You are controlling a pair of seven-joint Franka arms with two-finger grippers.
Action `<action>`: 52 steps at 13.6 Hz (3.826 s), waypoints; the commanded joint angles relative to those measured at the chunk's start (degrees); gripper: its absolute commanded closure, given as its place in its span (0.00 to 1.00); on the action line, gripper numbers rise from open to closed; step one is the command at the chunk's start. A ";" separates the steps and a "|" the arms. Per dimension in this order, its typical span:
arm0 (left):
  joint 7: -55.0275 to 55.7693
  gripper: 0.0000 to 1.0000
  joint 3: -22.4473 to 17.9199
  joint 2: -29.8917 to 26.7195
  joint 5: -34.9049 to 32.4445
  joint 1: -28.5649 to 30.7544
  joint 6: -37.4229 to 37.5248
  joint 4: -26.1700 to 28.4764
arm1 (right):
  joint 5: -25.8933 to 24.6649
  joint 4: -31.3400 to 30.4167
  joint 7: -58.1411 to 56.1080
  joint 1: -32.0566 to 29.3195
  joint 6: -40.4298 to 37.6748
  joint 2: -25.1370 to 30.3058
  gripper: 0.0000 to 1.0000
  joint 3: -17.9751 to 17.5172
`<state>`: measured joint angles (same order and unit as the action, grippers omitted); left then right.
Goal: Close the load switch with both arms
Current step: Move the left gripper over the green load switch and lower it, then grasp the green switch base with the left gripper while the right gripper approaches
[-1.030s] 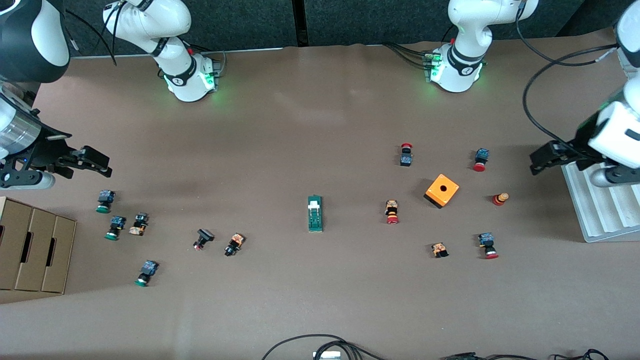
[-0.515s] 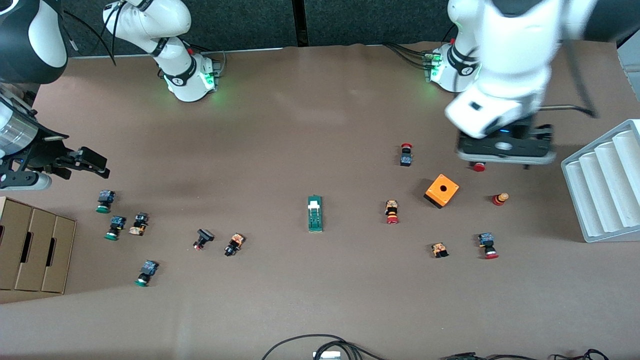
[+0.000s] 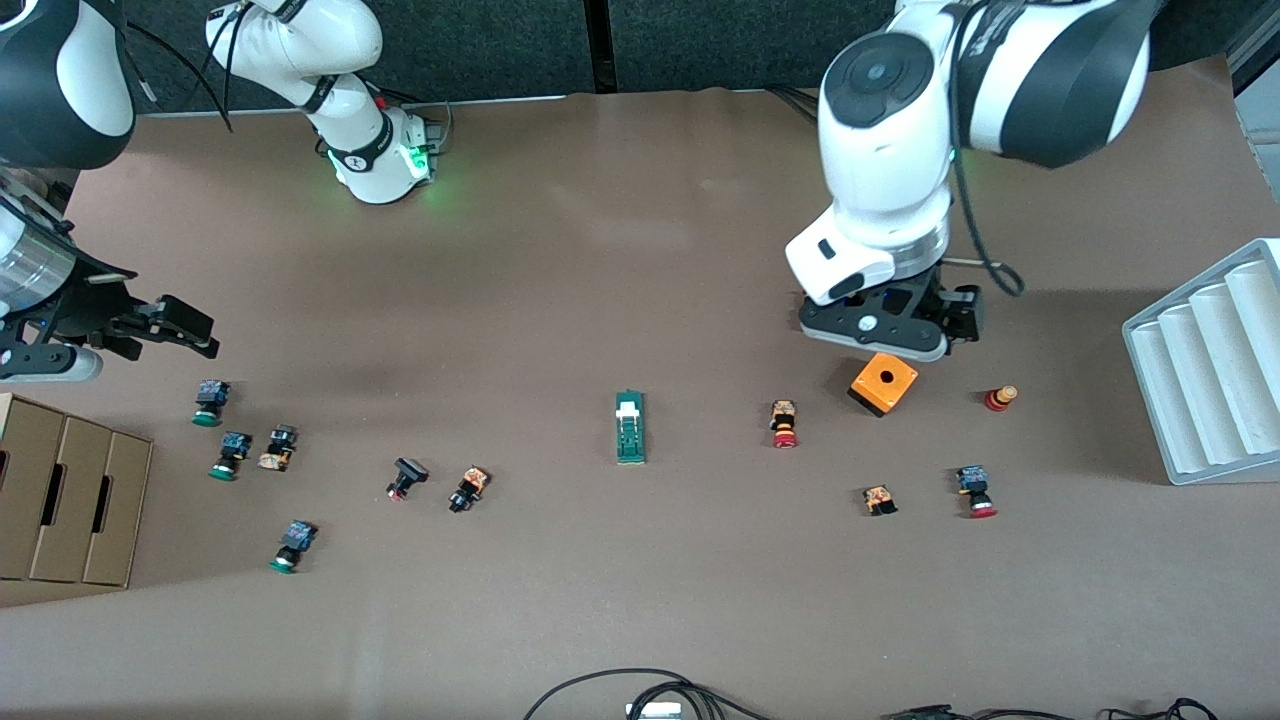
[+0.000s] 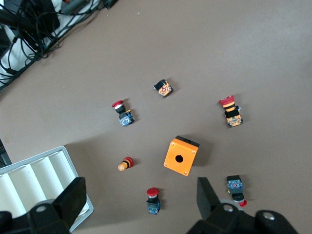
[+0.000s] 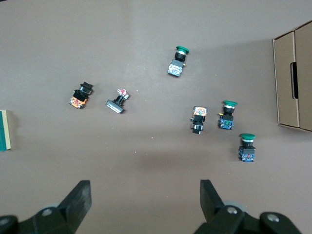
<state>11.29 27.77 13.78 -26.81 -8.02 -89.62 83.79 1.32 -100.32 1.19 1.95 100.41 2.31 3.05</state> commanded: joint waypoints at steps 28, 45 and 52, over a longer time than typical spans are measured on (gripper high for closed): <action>98.88 0.00 -0.26 23.47 -55.58 -26.52 -34.13 10.69 | 0.97 1.36 14.15 9.91 6.29 -7.58 0.01 0.11; 132.67 0.00 -0.53 40.97 -90.78 -29.16 -18.67 9.82 | 7.12 14.72 60.83 26.43 16.83 -25.24 0.01 0.03; 131.98 0.00 -0.53 43.70 -91.84 -31.09 -15.94 8.77 | 13.71 14.63 81.14 31.88 25.61 -30.07 0.01 0.11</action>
<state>142.91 27.68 56.40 -117.66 -37.87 -106.65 94.82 13.32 -87.73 77.47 31.97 123.71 -24.93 2.58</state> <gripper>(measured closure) 0.000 0.004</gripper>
